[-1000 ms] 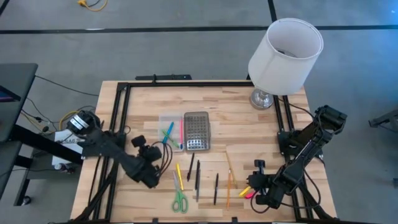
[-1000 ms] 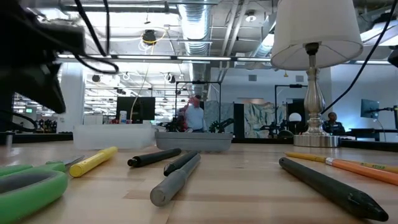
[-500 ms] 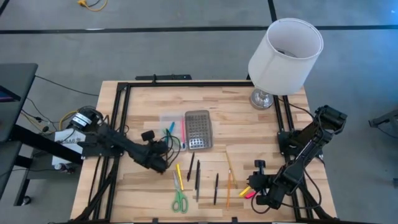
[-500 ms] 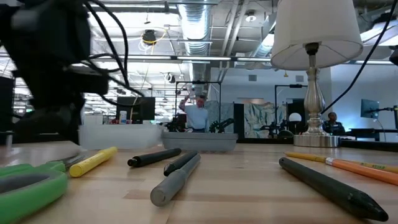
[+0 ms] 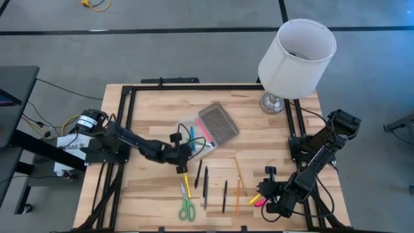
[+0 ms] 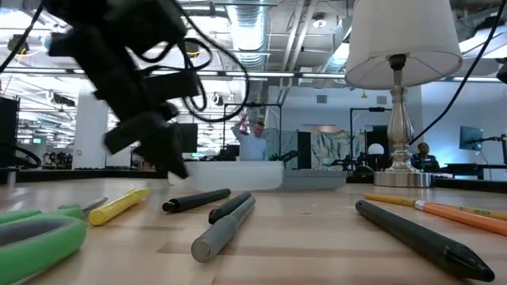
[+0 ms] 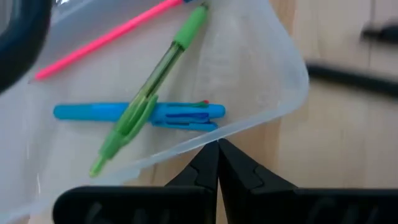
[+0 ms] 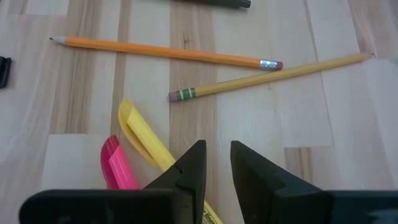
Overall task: Pick & place school supplies into a supply box
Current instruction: Adjust the black supply box, then put the right yellow pen into the black supply box
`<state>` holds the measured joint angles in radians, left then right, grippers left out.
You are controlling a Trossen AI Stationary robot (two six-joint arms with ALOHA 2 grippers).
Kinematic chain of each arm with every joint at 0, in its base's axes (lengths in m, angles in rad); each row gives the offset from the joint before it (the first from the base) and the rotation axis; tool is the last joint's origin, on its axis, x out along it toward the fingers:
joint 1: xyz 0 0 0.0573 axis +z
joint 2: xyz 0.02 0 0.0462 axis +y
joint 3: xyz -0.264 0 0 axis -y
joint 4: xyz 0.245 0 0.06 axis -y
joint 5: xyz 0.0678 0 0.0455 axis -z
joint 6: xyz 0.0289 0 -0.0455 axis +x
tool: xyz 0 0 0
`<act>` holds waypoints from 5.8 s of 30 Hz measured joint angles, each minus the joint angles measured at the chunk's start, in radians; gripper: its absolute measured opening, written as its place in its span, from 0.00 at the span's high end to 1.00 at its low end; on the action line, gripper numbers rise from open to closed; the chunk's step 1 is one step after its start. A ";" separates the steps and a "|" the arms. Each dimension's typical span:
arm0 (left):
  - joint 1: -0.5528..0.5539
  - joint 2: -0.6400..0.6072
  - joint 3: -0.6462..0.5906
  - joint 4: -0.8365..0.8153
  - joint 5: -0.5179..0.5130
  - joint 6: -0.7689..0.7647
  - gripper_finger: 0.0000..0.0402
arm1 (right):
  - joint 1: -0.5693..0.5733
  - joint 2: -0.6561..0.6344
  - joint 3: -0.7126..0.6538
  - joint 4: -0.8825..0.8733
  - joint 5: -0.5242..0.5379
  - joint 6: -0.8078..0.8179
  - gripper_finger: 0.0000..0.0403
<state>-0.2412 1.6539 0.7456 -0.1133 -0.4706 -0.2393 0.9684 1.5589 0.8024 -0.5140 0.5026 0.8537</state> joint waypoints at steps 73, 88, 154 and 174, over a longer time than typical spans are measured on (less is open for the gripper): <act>-0.460 -0.117 0.206 -0.148 -0.201 -0.036 0.98 | 0.018 0.000 -0.042 0.082 -0.143 -0.118 0.83; -0.479 -0.117 0.206 -0.185 -0.250 -0.098 0.98 | -0.016 0.135 -0.036 0.132 -0.193 -0.139 0.83; -0.545 -0.113 0.069 -0.281 -0.354 -0.550 0.98 | -0.710 0.130 0.303 0.141 0.029 -0.418 0.98; -0.595 -0.113 0.069 -0.270 -0.399 -0.549 0.98 | -1.014 0.131 0.303 0.269 -0.228 -0.497 0.95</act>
<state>-0.8360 1.5406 0.8150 -0.3828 -0.8691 -0.7879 -0.0459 1.6897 1.1053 -0.2447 0.2749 0.3565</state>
